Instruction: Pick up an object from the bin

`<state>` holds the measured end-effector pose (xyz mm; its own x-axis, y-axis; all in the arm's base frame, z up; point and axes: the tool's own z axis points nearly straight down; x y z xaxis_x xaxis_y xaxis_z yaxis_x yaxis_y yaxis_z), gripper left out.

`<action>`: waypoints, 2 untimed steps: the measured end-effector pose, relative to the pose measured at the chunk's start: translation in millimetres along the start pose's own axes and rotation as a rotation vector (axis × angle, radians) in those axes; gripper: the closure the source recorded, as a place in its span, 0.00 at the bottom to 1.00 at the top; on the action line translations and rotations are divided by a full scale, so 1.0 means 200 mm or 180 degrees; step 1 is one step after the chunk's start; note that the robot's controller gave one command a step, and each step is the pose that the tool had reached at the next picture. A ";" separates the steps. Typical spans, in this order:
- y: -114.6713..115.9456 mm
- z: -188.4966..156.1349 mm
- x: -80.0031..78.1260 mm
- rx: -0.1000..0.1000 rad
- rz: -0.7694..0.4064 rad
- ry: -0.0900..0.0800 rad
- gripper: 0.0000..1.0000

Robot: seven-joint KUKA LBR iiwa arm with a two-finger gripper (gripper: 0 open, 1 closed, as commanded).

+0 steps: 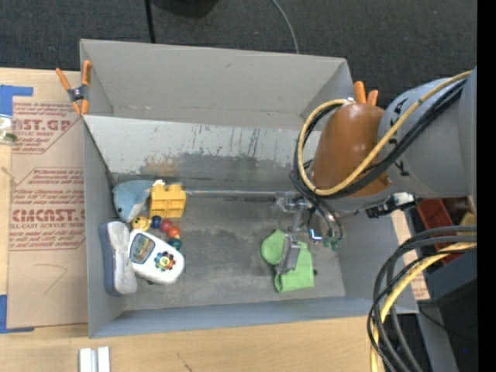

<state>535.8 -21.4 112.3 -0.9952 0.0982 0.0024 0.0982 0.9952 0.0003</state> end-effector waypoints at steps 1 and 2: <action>-0.11 0.21 0.01 -0.0014 -0.0344 -0.0040 1.00; -0.11 0.21 0.01 -0.0014 -0.0344 -0.0040 1.00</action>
Offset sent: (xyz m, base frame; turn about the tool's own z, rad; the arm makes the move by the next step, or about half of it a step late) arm 0.0000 0.0000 0.0000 0.0000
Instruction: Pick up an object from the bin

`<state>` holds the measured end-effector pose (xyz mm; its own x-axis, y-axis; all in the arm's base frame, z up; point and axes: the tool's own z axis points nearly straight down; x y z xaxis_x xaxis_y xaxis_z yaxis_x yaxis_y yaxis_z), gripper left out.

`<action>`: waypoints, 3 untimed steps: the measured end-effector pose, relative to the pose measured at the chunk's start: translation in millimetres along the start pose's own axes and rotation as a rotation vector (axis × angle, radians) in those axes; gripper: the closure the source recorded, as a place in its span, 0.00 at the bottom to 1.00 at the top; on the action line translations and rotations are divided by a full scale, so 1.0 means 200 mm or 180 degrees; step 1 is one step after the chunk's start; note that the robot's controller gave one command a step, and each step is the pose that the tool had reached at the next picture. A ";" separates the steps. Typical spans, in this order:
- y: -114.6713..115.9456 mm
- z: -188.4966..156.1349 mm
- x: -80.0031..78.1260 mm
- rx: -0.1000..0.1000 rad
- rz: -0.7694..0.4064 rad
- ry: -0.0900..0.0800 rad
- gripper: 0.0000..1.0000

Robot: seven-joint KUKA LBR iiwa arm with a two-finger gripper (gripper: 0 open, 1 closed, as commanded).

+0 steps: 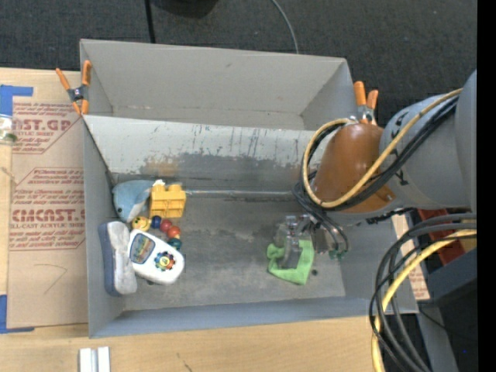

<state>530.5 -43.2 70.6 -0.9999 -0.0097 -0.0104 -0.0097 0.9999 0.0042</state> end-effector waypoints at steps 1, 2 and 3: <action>-0.04 -0.54 0.09 0.0000 -0.0024 -0.0004 1.00; -0.04 -0.54 0.09 0.0000 -0.0024 -0.0004 1.00; -0.07 -1.30 0.14 0.0002 0.0062 -0.0022 1.00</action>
Offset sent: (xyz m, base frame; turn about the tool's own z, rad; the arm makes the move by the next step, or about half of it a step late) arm 0.0000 0.0000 0.0000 0.0000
